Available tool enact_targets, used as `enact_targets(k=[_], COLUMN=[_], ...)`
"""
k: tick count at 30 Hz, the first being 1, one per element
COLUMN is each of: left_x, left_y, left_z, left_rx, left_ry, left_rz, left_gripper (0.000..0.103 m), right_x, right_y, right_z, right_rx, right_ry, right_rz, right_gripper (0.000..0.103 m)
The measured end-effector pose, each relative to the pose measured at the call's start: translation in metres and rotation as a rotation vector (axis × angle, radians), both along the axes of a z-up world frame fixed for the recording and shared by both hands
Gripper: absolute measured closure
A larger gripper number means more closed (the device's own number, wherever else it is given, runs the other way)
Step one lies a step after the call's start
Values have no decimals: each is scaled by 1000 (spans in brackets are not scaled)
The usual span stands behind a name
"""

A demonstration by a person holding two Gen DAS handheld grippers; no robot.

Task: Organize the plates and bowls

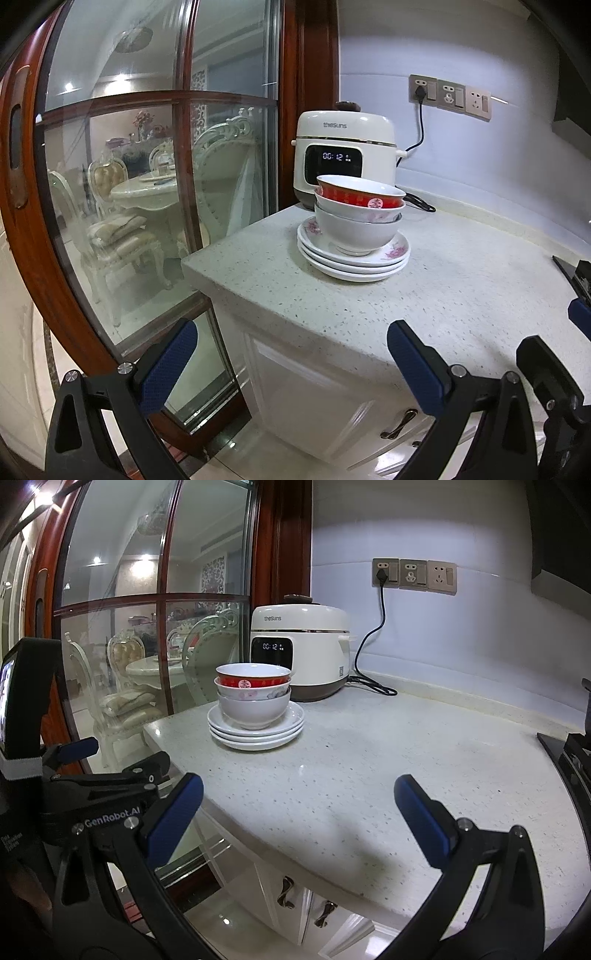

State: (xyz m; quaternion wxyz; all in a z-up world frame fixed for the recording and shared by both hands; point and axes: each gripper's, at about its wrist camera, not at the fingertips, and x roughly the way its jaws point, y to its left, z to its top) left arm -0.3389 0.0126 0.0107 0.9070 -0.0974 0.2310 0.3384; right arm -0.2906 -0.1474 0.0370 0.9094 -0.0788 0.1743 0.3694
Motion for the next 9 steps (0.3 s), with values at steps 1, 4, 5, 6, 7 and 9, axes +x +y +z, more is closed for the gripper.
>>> enact_targets(k=[1,4,5,6,7,9], left_x=[0,1,2,2,2,3], left_y=[-1,-2,-2,-3,-3,0], left_z=[0,0,-1,-1,-1,-2], left_rx=[6,3,4,14,17,-1], left_ry=[0,1,2,1,2,7], left_rz=[-1,-5,2,16,19,13], left_gripper=[0,0,0,0,0,0], right_x=[0,0,-1,-1,0,0], right_y=[-1,-2,-3,-3,-4,-4], right_z=[0,2,2,3,3,2], right_rx=[0,-3,-3,-2,-3,-5], right_ry=[-2,-5,-5,-7,-8,-5], right_rz=[2,6,5,4,3,2], right_gripper=[0,0,0,0,0,0])
